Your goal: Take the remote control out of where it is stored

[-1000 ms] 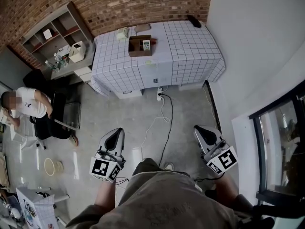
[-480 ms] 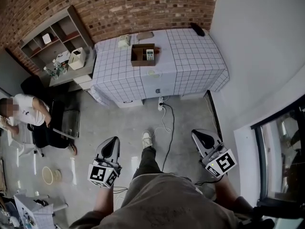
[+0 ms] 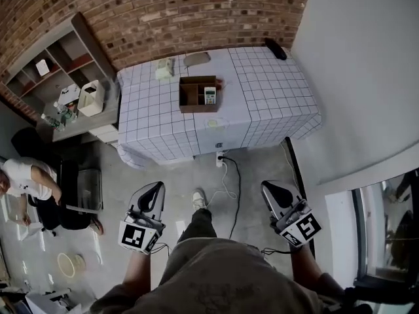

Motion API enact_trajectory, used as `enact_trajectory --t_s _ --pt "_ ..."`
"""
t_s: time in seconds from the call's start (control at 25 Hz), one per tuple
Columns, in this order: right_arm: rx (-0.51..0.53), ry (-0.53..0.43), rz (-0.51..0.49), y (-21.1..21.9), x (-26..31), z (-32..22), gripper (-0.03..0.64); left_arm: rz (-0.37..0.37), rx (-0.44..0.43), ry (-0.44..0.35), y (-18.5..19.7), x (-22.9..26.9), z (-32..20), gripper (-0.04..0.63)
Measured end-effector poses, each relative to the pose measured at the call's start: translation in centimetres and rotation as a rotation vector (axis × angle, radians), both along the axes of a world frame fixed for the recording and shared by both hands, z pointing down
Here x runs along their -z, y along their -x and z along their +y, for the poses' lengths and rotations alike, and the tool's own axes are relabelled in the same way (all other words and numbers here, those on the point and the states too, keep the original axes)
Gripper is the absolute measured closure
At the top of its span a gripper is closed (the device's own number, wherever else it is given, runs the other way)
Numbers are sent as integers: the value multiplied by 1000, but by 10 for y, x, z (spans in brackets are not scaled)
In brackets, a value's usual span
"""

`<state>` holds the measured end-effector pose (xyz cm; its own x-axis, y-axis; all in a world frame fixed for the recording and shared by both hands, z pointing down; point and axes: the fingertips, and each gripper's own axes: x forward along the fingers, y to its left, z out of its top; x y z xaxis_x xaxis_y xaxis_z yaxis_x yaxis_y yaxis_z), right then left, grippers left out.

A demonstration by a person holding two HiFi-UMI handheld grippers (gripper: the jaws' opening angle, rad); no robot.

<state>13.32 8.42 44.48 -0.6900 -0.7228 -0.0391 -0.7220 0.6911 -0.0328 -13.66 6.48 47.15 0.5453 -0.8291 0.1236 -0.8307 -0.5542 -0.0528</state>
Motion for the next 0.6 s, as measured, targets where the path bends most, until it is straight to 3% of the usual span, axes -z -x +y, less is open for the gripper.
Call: enact_trajectory --t_s 0.24,0.44,0.6 --pt "-18 28 6 31 -2 -74 606 55 -59 -38 16 15 -76 591" --pt "-18 82 9 57 -3 -114 606 63 -65 10 38 -6 -123 591" --pt "-15 117 10 72 -4 -145 606 90 -77 3 42 -1 -157 591"
